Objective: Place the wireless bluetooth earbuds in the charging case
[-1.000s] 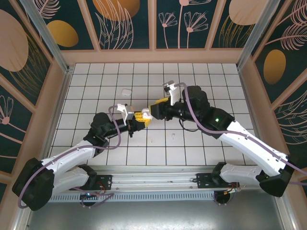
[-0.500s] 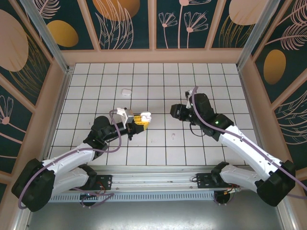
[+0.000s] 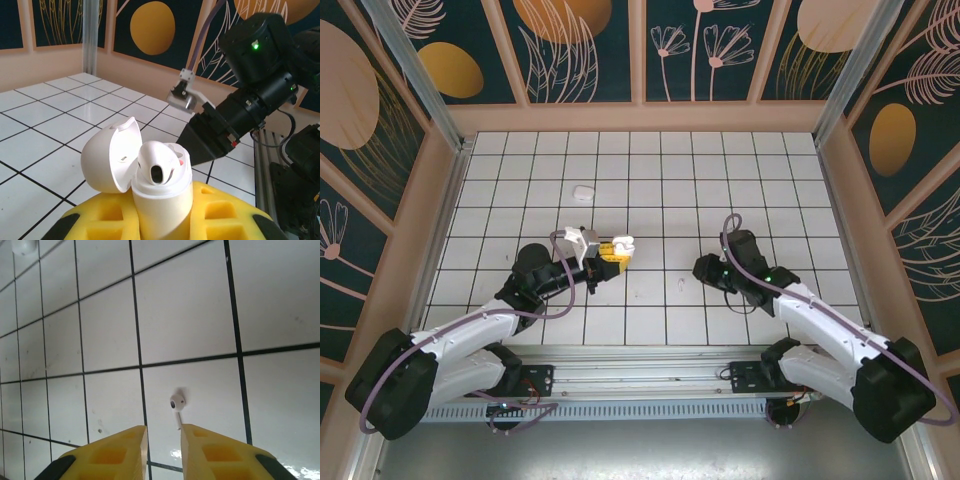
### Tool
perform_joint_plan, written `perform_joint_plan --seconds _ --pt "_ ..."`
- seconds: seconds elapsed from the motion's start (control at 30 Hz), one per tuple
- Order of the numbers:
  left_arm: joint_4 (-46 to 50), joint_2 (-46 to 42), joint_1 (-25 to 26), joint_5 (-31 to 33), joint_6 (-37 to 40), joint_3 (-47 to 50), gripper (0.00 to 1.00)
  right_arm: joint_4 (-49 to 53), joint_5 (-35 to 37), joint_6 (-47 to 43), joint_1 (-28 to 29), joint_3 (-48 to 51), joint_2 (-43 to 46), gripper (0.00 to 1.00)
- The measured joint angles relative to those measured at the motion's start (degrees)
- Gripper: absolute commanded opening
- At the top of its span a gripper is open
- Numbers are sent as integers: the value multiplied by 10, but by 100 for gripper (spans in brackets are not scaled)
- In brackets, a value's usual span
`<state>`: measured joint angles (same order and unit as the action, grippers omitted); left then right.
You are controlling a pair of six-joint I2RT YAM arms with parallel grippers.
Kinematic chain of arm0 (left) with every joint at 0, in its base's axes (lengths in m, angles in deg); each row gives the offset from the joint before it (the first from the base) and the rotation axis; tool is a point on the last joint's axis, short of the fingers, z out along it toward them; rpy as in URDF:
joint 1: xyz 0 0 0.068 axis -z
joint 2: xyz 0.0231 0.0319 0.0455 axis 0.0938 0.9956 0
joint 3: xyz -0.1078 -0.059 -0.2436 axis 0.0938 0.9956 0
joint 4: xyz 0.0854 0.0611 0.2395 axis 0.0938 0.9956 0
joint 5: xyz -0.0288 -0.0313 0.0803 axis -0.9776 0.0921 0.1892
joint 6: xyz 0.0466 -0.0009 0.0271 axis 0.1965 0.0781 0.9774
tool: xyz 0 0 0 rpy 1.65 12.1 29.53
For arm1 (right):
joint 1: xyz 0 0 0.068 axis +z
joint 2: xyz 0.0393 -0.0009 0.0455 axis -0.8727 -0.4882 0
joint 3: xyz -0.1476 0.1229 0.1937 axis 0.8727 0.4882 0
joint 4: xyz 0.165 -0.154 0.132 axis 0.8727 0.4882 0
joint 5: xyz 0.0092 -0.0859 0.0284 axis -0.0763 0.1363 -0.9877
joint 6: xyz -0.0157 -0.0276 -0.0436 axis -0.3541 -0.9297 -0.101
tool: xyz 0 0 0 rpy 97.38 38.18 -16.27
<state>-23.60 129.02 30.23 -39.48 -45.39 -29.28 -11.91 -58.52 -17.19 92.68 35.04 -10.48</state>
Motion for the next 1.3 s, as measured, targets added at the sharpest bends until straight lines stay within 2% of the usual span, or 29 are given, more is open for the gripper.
perform_joint_plan --seconds 0.17,0.3,0.5,0.93,1.3 --pt "0 8 0 0 0 0 0 -27 -27 -7 0 5 -33 34" --pt "0 13 0 0 0 0 0 -30 -35 -23 0 4 -54 37" --pt "0 19 0 0 0 0 0 -15 -33 -55 5 -22 -106 37" --pt "0 23 0 0 0 -1 0 56 9 -120 56 -134 -253 36" --pt "0 28 0 0 0 -3 0 92 35 -140 80 -162 -319 29"
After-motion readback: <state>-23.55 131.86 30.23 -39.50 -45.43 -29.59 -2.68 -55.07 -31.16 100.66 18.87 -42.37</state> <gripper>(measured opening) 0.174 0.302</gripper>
